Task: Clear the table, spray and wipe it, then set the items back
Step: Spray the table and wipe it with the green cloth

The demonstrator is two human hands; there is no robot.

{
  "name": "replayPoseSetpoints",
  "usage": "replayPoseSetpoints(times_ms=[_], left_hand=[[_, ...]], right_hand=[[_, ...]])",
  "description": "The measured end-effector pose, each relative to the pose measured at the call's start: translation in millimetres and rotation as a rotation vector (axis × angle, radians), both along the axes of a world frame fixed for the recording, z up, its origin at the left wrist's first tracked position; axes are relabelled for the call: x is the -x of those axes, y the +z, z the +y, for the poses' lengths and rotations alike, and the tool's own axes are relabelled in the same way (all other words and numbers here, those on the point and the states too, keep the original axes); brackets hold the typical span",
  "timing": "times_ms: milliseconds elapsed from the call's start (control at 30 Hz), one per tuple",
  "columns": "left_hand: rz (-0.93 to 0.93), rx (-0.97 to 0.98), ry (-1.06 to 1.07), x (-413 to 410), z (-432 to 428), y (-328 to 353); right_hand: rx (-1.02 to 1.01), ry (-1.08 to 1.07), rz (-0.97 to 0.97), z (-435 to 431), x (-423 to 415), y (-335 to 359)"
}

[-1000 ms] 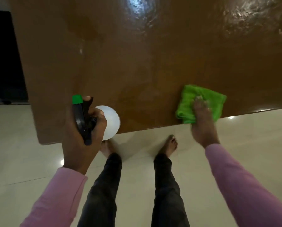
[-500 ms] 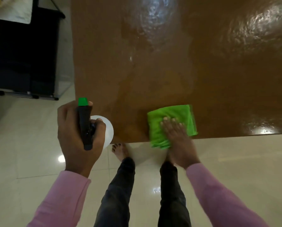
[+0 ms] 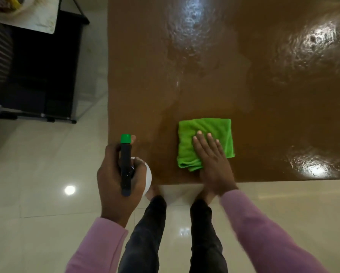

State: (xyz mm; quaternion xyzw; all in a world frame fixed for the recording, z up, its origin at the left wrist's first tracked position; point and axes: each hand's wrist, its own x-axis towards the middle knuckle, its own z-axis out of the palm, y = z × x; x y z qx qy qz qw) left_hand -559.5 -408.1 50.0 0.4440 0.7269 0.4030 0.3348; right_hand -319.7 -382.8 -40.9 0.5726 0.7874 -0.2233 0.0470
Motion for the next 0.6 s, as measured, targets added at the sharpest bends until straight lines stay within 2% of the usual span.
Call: replayPoseSetpoints(times_ms=[67,133,200,233,300,433,533,600], left_hand=[[-0.022,0.007,0.032,-1,2,-5],[-0.057,0.014,0.053,1,6,-10],[-0.075,0.001,0.043,0,8,-10],[-0.081,-0.001,0.042,-1,8,-10],[-0.134,0.015,0.052,-3,5,-11],[-0.195,0.021,-0.015,-4,0,-5],[-0.268,0.033,-0.04,-3,-3,1],[-0.265,0.02,-0.044,0,-7,1]], right_hand=[[0.027,-0.175,-0.06,24,-42,2],[0.036,-0.471,-0.087,62,-57,4],[0.029,-0.716,-0.116,100,-30,1],[0.021,-0.771,-0.118,116,-6,0],[-0.008,-0.679,-0.084,134,52,-4],[-0.025,-0.074,-0.02,105,159,-5],[-0.006,0.258,0.033,86,135,0],[0.003,0.194,0.008,95,81,-1]])
